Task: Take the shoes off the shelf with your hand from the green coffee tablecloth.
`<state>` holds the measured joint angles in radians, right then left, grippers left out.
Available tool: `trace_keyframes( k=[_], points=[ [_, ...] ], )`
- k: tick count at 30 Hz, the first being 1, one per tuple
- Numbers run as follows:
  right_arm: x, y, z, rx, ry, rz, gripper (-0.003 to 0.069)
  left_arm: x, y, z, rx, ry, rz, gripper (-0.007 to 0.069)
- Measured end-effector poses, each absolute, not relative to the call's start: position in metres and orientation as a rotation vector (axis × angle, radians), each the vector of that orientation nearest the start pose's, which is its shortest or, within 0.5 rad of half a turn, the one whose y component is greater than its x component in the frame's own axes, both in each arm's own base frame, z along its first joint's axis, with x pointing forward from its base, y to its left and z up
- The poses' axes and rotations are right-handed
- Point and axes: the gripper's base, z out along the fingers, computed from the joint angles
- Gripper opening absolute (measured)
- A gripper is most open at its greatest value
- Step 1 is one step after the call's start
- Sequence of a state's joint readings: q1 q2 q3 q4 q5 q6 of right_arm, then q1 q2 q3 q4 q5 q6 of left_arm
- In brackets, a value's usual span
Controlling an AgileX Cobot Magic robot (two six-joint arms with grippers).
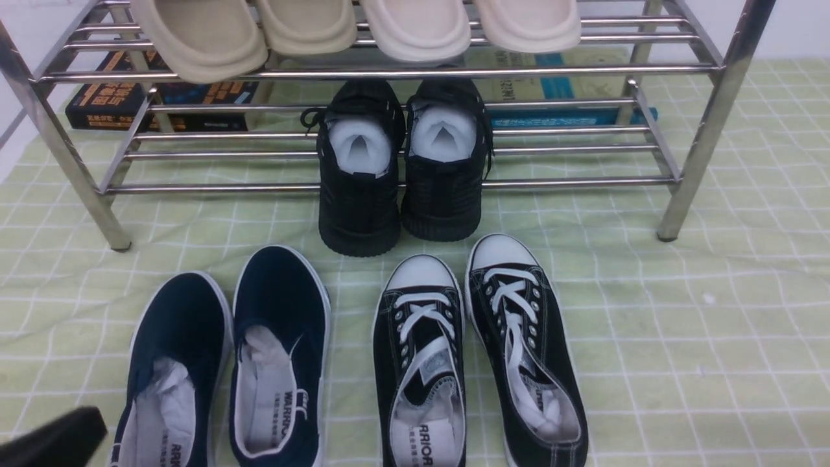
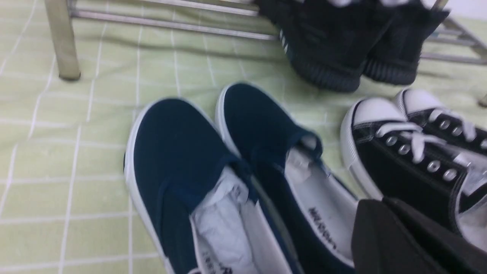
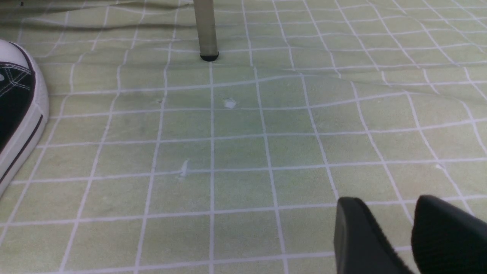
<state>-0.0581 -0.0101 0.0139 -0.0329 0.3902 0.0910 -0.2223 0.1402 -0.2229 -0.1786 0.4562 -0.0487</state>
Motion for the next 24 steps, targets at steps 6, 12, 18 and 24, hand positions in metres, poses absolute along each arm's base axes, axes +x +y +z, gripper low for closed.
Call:
trace_keyframes(
  k=[6,12,18,24],
  points=[
    [0.052,-0.004,0.174,0.12,1.874,-0.01,0.0239,0.055,-0.019,0.228,0.077,1.892,-0.346,0.0008],
    [0.052,-0.004,0.174,0.12,1.874,-0.01,0.0239,0.057,-0.016,0.207,0.115,1.923,-0.27,0.0013],
    [0.052,-0.004,0.174,0.12,1.874,-0.01,0.0239,0.053,-0.012,0.183,0.16,1.835,-0.185,0.0017],
    [0.052,-0.004,0.174,0.12,1.874,-0.01,0.0239,0.054,-0.005,0.176,0.066,1.822,-0.122,0.0019]
  ],
)
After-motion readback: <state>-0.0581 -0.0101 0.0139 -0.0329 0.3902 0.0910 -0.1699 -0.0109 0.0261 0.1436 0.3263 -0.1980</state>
